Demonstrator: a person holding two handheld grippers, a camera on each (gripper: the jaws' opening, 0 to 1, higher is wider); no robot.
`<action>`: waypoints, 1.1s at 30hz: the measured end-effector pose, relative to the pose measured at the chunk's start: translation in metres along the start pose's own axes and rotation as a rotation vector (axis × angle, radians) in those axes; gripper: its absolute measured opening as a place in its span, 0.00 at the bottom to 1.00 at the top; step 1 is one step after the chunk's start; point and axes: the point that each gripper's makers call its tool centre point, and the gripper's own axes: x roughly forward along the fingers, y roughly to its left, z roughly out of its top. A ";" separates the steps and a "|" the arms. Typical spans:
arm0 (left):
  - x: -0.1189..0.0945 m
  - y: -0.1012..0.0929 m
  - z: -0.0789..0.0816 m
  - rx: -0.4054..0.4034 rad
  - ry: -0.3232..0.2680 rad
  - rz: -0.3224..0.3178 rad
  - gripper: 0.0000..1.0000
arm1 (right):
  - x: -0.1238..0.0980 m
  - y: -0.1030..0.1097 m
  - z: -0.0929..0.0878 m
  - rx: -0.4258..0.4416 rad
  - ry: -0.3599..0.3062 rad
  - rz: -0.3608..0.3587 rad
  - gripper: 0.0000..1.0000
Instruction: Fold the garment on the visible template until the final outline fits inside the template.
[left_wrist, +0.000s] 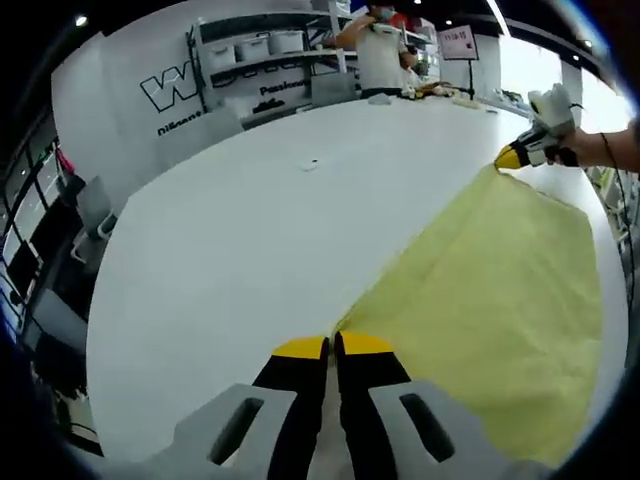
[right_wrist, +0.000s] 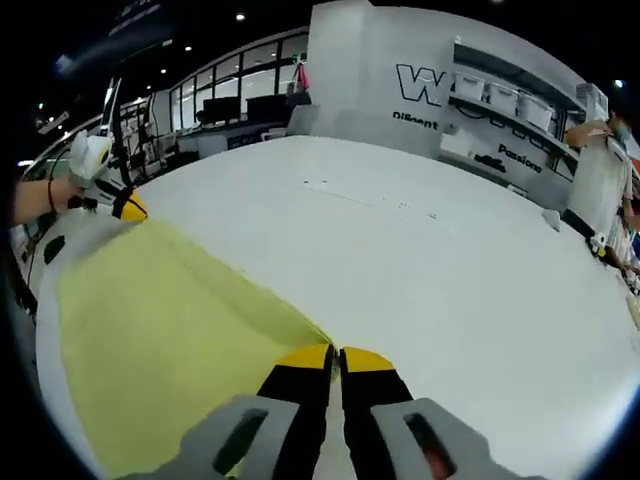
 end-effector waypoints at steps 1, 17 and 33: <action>-0.002 0.009 0.002 0.066 -0.007 0.060 0.06 | -0.002 -0.014 -0.006 0.019 0.036 -0.082 0.04; -0.045 -0.007 0.004 -0.050 -0.076 0.078 0.15 | -0.038 -0.012 0.008 0.033 -0.058 -0.087 0.17; -0.074 -0.034 -0.005 -0.090 -0.092 0.058 0.16 | -0.056 0.014 -0.001 0.049 -0.059 -0.028 0.18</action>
